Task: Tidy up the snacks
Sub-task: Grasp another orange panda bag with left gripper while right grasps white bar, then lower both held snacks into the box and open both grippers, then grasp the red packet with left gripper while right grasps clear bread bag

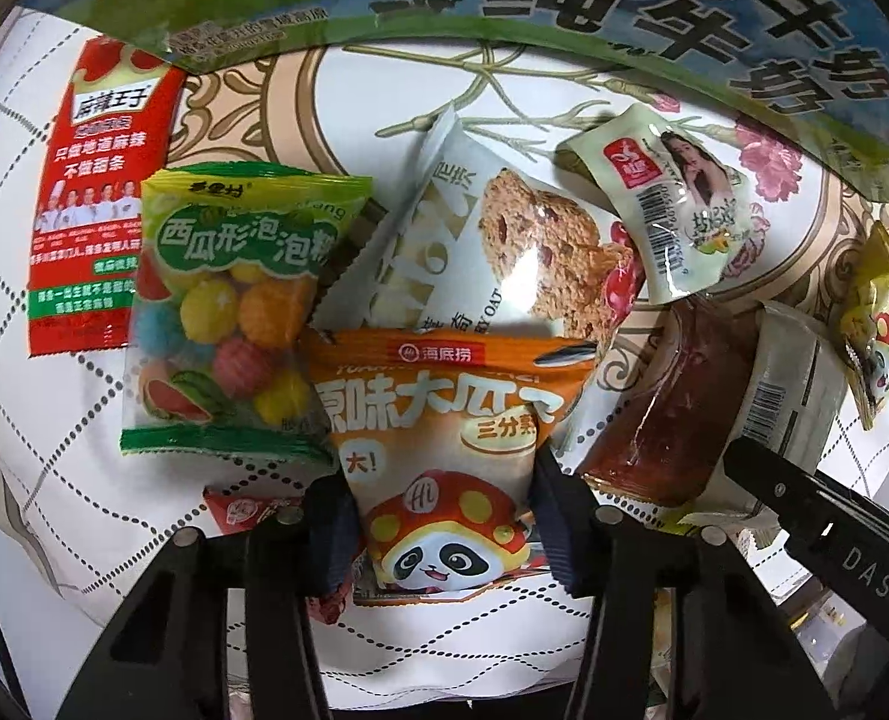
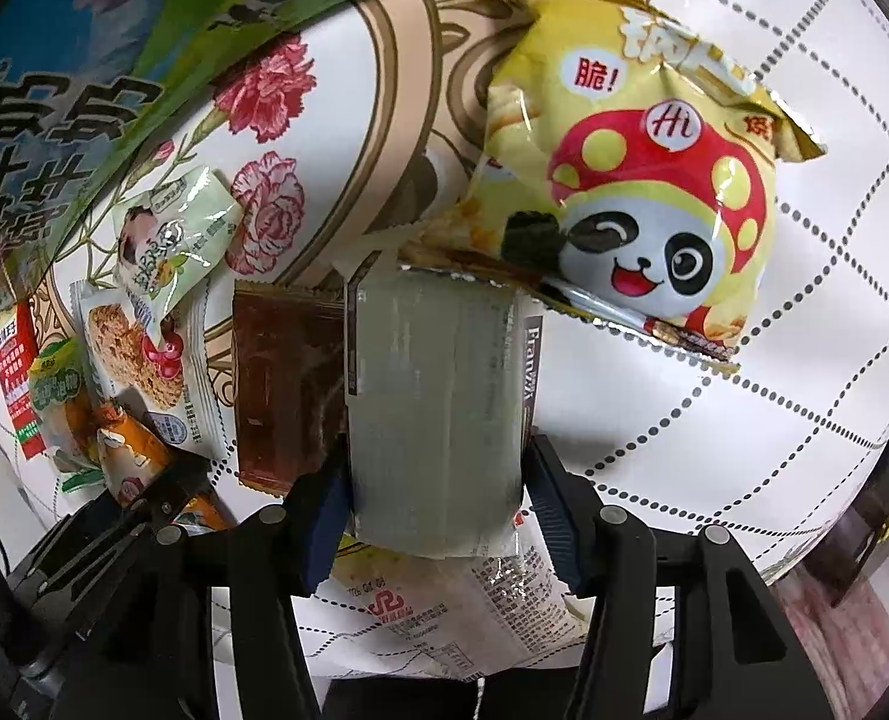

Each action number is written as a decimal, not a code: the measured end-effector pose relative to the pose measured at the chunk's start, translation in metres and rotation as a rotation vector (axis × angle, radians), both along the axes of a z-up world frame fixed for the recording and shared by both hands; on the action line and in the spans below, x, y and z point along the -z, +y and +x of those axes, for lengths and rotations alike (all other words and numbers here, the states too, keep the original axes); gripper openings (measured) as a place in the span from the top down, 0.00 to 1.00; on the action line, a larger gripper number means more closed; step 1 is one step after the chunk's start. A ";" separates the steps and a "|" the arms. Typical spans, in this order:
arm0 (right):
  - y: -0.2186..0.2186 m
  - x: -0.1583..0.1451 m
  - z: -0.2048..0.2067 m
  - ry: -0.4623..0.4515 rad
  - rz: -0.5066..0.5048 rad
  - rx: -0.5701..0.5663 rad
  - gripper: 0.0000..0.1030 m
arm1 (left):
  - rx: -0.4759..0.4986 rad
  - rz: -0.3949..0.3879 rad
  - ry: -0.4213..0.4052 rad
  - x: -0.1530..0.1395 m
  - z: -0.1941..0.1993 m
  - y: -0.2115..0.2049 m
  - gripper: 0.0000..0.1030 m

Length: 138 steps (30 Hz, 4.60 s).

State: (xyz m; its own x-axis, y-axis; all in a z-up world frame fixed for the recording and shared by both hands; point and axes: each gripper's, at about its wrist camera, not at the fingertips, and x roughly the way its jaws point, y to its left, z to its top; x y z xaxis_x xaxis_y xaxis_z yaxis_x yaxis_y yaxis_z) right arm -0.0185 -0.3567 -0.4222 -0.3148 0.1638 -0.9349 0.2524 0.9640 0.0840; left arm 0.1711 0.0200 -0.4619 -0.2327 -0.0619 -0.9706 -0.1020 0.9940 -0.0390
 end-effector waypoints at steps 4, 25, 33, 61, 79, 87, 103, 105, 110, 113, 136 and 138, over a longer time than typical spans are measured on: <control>0.011 -0.015 -0.015 -0.030 0.004 -0.031 0.44 | 0.010 0.011 -0.025 -0.022 -0.010 0.001 0.56; 0.055 -0.144 -0.049 -0.246 0.125 -0.147 0.44 | 0.074 -0.054 -0.245 -0.181 -0.032 -0.011 0.58; 0.037 -0.204 -0.012 -0.361 0.191 -0.156 0.44 | 0.028 -0.108 -0.369 -0.228 0.014 0.019 0.58; 0.126 -0.122 0.162 -0.306 0.179 -0.243 0.44 | 0.047 -0.136 -0.057 -0.104 0.210 0.066 0.57; 0.108 -0.100 0.159 -0.264 0.135 -0.215 0.05 | -0.039 -0.085 -0.140 -0.101 0.189 0.092 0.17; 0.074 -0.137 0.134 -0.407 0.046 -0.180 0.03 | -0.032 -0.038 -0.313 -0.145 0.170 0.090 0.07; 0.072 -0.244 0.071 -0.642 -0.074 -0.184 0.03 | 0.022 0.053 -0.578 -0.249 0.104 0.069 0.07; 0.073 -0.255 0.063 -0.666 -0.084 -0.191 0.03 | 0.016 0.053 -0.596 -0.258 0.097 0.069 0.07; 0.072 -0.280 0.044 -0.696 -0.074 -0.181 0.03 | -0.002 0.037 -0.622 -0.278 0.079 0.070 0.07; 0.070 -0.291 0.032 -0.707 -0.063 -0.170 0.03 | -0.003 0.033 -0.635 -0.288 0.068 0.067 0.07; 0.029 -0.101 -0.103 -0.143 0.071 -0.050 0.03 | -0.124 -0.066 -0.071 -0.102 -0.037 0.079 0.07; 0.030 -0.085 -0.108 -0.109 0.076 -0.043 0.03 | -0.123 -0.072 -0.042 -0.087 -0.037 0.075 0.07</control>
